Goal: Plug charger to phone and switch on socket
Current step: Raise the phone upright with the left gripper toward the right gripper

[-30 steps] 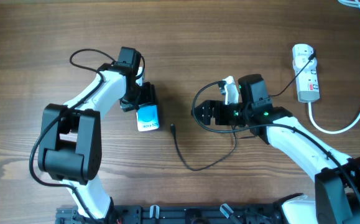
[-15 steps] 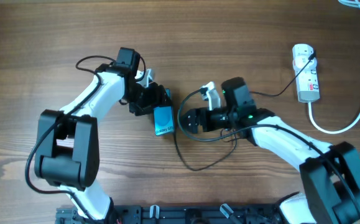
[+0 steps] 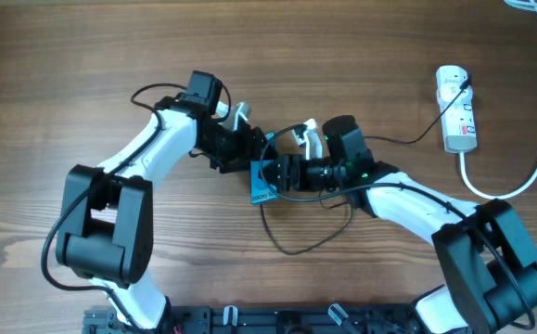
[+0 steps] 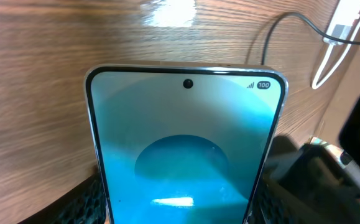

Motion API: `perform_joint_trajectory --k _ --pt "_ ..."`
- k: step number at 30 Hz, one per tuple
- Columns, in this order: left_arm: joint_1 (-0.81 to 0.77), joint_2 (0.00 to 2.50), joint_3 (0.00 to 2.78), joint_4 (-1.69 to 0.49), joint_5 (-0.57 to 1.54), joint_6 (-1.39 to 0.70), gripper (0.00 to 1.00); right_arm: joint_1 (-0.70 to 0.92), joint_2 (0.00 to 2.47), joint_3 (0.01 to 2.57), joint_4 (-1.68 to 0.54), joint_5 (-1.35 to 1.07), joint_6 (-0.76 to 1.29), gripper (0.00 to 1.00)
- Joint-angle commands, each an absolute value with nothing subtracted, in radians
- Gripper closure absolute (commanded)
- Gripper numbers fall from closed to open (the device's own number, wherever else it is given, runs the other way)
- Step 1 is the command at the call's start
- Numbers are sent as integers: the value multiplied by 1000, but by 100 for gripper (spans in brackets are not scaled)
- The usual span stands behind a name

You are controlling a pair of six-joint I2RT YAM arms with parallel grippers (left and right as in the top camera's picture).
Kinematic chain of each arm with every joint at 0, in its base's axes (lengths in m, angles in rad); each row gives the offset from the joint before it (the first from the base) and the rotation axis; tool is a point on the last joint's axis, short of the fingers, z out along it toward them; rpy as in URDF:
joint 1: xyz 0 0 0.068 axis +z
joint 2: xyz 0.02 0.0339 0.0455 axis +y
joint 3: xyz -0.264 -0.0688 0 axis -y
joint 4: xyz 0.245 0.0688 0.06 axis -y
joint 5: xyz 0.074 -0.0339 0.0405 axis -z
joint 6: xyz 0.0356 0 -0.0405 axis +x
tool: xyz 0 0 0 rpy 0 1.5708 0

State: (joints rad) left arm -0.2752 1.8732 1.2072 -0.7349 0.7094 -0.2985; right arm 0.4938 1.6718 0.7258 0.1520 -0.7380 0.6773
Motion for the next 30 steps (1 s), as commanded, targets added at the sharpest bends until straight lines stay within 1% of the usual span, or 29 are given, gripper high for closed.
perform_joint_trajectory --k 1,2,3,4,5,6,7,9,10,11,12,13,14,17,19,22,24,27,30 --pt "-287 1838 1203 -714 750 -320 40 523 1679 726 156 -757 691 66" --pt "-287 1838 1203 -711 750 -320 40 523 1679 726 157 -757 691 80" --pt "-287 1838 1203 -711 751 -319 39 523 1679 726 161 -757 693 92" --pt "-287 1838 1203 -711 750 -319 37 523 1679 726 164 -757 701 96" --pt "-287 1838 1203 -711 751 -319 33 522 1679 726 167 -757 710 96" --pt "-287 1838 1203 -711 751 -319 24 522 1679 726 173 -759 710 96" --pt "-286 1838 1203 -710 751 -319 21 522 1679 726 183 -765 709 96" --pt "-269 1834 1204 -710 752 -319 19 496 1676 726 260 -860 706 96" --pt "-245 1821 1205 -707 796 -319 20 464 1676 726 360 -961 724 96" --pt "-231 1812 1205 -698 838 -318 22 444 1676 726 422 -1004 769 96" --pt "-206 1792 1205 -657 969 -283 24 421 1676 726 491 -1034 828 96" --pt "-197 1781 1205 -627 1050 -264 25 406 1676 726 552 -1049 875 96" --pt "-186 1757 1205 -538 1188 -262 26 393 1676 726 642 -1049 929 96" --pt "-187 1708 1205 -347 1353 -271 31 384 1676 726 798 -1042 996 96" --pt "-186 1656 1205 -250 1365 -307 32 369 1676 726 913 -1023 1055 96" --pt "-171 1617 1205 -173 1364 -383 33 364 1676 726 927 -967 1054 96" --pt "-160 1602 1205 -156 1364 -405 33 358 1676 726 965 -941 1055 96" --pt "-158 1600 1205 -157 1364 -405 34 343 1676 726 1023 -915 1116 96" --pt "-158 1600 1205 -150 1349 -405 32 343 1676 726 1063 -860 1159 96"
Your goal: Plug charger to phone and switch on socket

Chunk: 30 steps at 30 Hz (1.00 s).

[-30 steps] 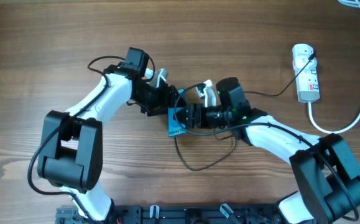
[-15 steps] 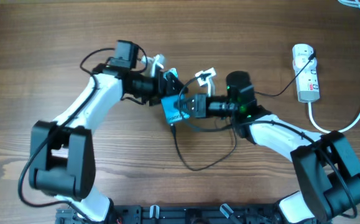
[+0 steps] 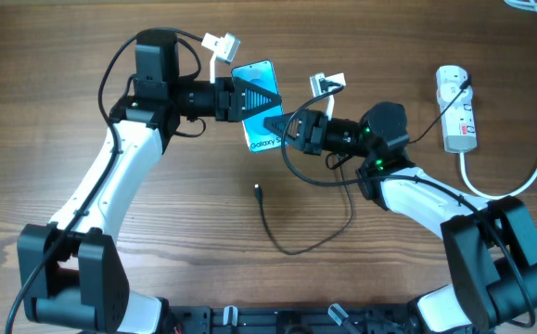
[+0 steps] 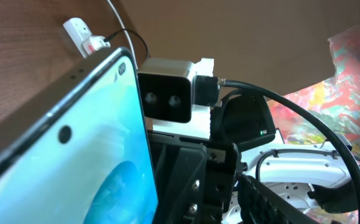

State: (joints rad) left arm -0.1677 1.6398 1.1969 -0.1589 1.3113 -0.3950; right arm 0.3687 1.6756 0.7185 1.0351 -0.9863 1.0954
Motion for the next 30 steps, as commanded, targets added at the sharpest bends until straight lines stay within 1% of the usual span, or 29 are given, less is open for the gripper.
perform_joint_trajectory --k 1,2,6,7,8,9,11,12,18,21,25,26,29,30 --pt "-158 1600 1205 -133 1335 -405 33 343 1676 726 1073 -844 1170 96" --pt "-157 1600 1205 -105 1334 -411 33 343 1676 726 1087 -842 1186 96" --pt "-158 1600 1205 59 1335 -549 34 350 1676 726 1087 -873 1187 95" --pt "-158 1600 1205 108 1335 -593 36 350 1676 726 1087 -872 1198 96" --pt "-158 1600 1205 137 1335 -617 41 350 1676 726 1087 -872 1208 96" --pt "-158 1600 1205 179 1335 -649 52 350 1676 726 1087 -872 1235 96" --pt "-158 1600 1205 209 1334 -668 66 350 1676 726 1087 -881 1238 95" --pt "-160 1600 1205 210 1335 -668 68 350 1676 726 1087 -884 1240 96" --pt "-162 1600 1205 210 1335 -671 68 351 1676 726 1087 -869 1259 96" --pt "-162 1600 1205 210 1334 -670 77 379 1677 726 1087 -861 1256 96" --pt "-162 1600 1205 210 1335 -670 78 387 1677 726 1089 -865 1230 96" --pt "-162 1600 1205 210 1335 -670 81 387 1677 726 1089 -866 1230 96" --pt "-162 1600 1205 206 1335 -670 84 389 1677 726 1089 -884 1230 96" --pt "-162 1600 1205 206 1335 -670 86 389 1677 726 1089 -888 1230 96"
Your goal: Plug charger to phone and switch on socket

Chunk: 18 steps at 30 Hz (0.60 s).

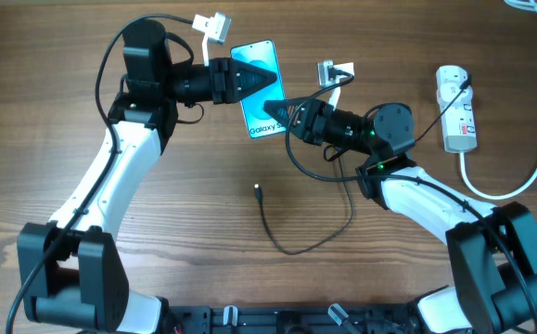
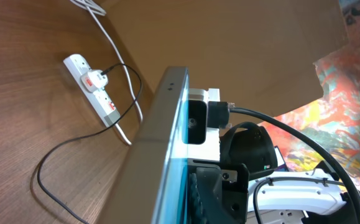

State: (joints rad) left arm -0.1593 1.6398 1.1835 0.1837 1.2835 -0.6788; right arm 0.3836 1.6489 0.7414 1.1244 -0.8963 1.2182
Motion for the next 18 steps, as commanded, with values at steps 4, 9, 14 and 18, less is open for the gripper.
perform_joint_trajectory --k 4,9,14,18 --pt "-160 1600 1205 183 1335 -670 96 389 1677 726 1087 -921 1222 82" --pt "-159 1601 1205 -18 1258 -505 96 381 1677 726 988 -1002 1068 28" --pt "-159 1601 1205 -432 770 -340 96 381 1677 726 732 -1047 908 17" --pt "-159 1601 1205 -647 395 -340 96 383 1677 726 374 -952 750 16"
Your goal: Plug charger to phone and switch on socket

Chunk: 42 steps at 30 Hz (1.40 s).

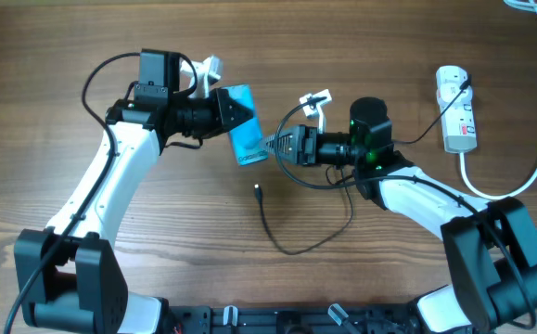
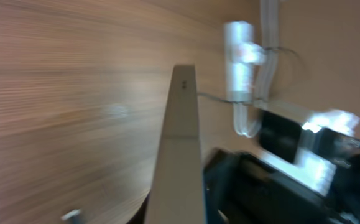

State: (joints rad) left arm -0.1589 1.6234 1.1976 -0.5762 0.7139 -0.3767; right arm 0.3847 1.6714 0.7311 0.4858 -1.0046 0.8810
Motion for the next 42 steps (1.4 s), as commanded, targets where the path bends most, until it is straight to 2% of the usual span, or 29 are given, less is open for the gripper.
perform_joint_trajectory --k 1,4,9,14,17,18,27,37,42 --pt "-159 1601 1204 -684 340 -340 96 387 1677 726 261 -899 724 16" --pt "-159 1601 1193 -756 235 -340 96 426 1677 726 49 -717 709 16" --pt "-160 1601 1122 -760 207 -340 96 535 1677 726 4 -530 710 14" --pt "-172 1603 1058 -805 123 -341 96 557 1677 726 6 -463 734 13" --pt "-209 1605 1010 -787 83 -348 96 557 1678 726 2 -462 733 1" --pt "-222 1605 996 -773 80 -348 96 557 1678 726 -2 -460 733 0" --pt "-314 1665 966 -752 61 -353 96 557 1678 726 2 -458 733 0" --pt "-317 1670 965 -722 -6 -371 96 557 1678 726 2 -459 733 0" --pt "-317 1670 913 -638 -5 -404 96 557 1678 726 2 -459 733 0"
